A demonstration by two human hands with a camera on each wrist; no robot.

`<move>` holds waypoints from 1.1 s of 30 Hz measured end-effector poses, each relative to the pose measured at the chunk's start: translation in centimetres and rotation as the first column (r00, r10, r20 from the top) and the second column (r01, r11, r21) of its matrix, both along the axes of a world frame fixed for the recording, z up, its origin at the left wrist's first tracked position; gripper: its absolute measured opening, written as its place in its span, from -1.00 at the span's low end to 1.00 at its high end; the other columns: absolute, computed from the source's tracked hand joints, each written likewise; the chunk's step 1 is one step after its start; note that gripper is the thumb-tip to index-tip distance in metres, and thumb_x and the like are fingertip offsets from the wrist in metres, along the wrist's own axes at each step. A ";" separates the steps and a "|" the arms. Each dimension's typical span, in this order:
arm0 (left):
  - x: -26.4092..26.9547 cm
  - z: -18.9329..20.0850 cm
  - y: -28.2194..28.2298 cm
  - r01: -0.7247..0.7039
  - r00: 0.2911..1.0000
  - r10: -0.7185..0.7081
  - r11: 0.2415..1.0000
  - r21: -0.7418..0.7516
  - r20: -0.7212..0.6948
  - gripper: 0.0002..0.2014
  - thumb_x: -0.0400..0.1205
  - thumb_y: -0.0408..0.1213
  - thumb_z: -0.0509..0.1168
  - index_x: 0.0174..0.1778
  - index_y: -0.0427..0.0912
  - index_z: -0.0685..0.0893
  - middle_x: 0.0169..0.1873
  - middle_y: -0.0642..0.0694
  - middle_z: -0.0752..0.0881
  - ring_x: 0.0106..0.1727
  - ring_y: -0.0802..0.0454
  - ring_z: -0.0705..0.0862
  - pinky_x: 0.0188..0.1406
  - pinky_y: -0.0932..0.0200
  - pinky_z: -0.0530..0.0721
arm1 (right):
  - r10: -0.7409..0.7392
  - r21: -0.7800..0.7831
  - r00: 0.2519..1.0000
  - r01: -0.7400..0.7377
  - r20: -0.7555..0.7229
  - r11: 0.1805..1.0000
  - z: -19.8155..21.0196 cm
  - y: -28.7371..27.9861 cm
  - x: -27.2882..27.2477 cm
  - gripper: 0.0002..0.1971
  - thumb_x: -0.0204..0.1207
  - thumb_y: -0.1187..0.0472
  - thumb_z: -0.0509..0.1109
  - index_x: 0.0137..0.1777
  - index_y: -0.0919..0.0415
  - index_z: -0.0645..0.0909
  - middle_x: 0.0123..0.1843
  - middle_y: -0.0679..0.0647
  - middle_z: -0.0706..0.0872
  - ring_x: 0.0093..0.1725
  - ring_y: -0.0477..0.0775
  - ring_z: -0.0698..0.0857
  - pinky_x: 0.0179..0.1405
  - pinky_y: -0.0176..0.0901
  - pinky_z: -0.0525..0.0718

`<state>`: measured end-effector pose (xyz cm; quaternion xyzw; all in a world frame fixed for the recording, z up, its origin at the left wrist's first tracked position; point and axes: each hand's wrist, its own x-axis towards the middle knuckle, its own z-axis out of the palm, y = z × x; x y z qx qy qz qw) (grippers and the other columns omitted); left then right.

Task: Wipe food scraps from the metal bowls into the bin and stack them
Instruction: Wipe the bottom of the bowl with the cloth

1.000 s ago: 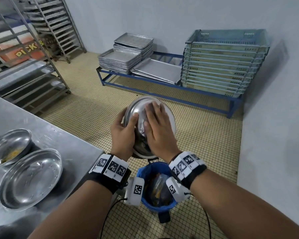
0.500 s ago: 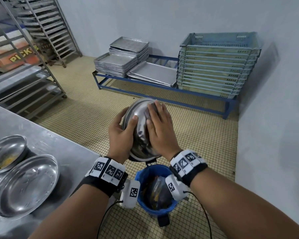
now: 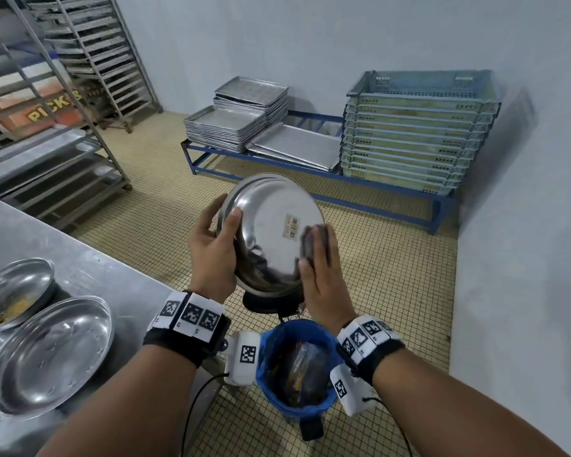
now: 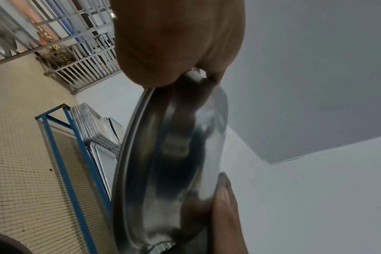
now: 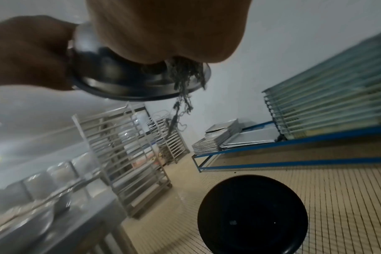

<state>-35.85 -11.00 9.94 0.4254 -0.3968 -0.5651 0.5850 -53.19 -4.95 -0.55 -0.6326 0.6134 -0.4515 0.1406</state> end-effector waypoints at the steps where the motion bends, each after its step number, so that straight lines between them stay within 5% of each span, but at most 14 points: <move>1: 0.1 0.1 0.1 0.015 1.000 -0.014 1.000 -0.021 0.021 -0.69 0.71 -0.30 0.46 0.34 0.09 0.74 0.03 -0.10 0.90 -0.01 -0.22 0.90 -0.24 -0.08 0.89 | -0.014 0.066 0.995 0.008 0.097 0.998 0.4 -0.4 -0.4 -0.34 0.79 -0.22 -0.10 0.79 -0.21 -0.29 0.81 -0.17 -0.36 0.81 0.17 -0.01 0.45 0.22 0.59; 5: 0.3 0.3 0.7 0.117 0.987 -0.102 0.984 -0.133 0.121 -0.71 0.72 -0.35 0.43 0.24 0.16 0.78 -0.02 -0.13 0.91 -0.06 -0.25 0.90 -0.24 -0.10 0.91 | -0.108 0.070 0.944 0.091 0.311 0.993 3.5 -2.4 -1.9 -0.37 0.81 -0.21 -0.04 0.81 -0.03 0.01 0.82 -0.05 0.14 0.75 -0.03 0.21 0.69 0.16 0.34; 9: 0.7 0.9 0.8 0.190 0.968 -0.149 0.959 -0.209 0.200 -0.71 0.69 -0.35 0.46 0.28 0.07 0.78 0.09 -0.15 0.89 0.04 -0.31 0.89 -0.19 -0.10 0.92 | -0.078 -0.076 0.977 0.095 0.199 0.993 7.3 -3.6 -2.2 -0.55 0.86 0.01 0.04 0.66 0.11 0.43 0.63 0.02 0.51 0.56 -0.15 0.43 0.64 0.00 0.42; 15: 1.1 1.8 0.9 0.255 0.947 -0.192 0.937 -0.238 0.259 -0.63 0.58 -0.26 0.52 0.33 -0.06 0.76 0.10 -0.13 0.90 0.03 -0.22 0.90 -0.19 0.03 0.89 | 0.136 -0.189 0.989 -0.145 -0.060 0.971 10.9 -4.8 -1.6 -0.52 0.81 -0.06 0.02 0.57 0.04 0.57 0.60 -0.03 0.56 0.63 -0.02 0.43 0.67 0.12 0.33; 21: 2.1 2.3 0.5 0.239 0.947 -0.157 0.927 -0.290 0.280 -0.67 0.58 -0.26 0.52 0.28 -0.04 0.80 0.07 -0.07 0.91 0.01 -0.09 0.91 -0.17 0.11 0.88 | 0.150 -0.014 0.972 -0.150 0.184 0.989 12.8 -5.2 -3.2 -0.74 0.78 0.02 0.26 0.39 -0.15 0.65 0.31 -0.17 0.71 0.31 -0.16 0.64 0.44 0.04 0.61; 27: 2.3 2.2 0.0 0.211 0.940 -0.091 0.913 -0.349 0.329 -0.75 0.69 -0.39 0.46 0.28 -0.14 0.82 0.06 -0.01 0.91 0.04 -0.01 0.90 -0.14 0.23 0.83 | 0.197 -0.072 0.979 -0.193 0.046 0.979 14.4 -4.9 -2.5 -0.76 0.76 0.05 0.32 0.35 -0.08 0.70 0.19 -0.23 0.76 0.16 -0.31 0.66 0.17 -0.44 0.55; 33: 3.4 2.3 -0.4 0.160 0.955 -0.054 0.922 -0.353 0.291 -0.78 0.68 -0.29 0.47 0.23 -0.03 0.84 0.06 -0.07 0.91 0.06 -0.08 0.90 -0.11 0.16 0.85 | 0.129 0.006 0.976 -0.132 0.174 0.991 12.9 -4.6 -3.8 -0.76 0.79 0.01 0.26 0.33 -0.05 0.68 0.15 -0.12 0.78 0.16 -0.15 0.70 0.16 -0.19 0.62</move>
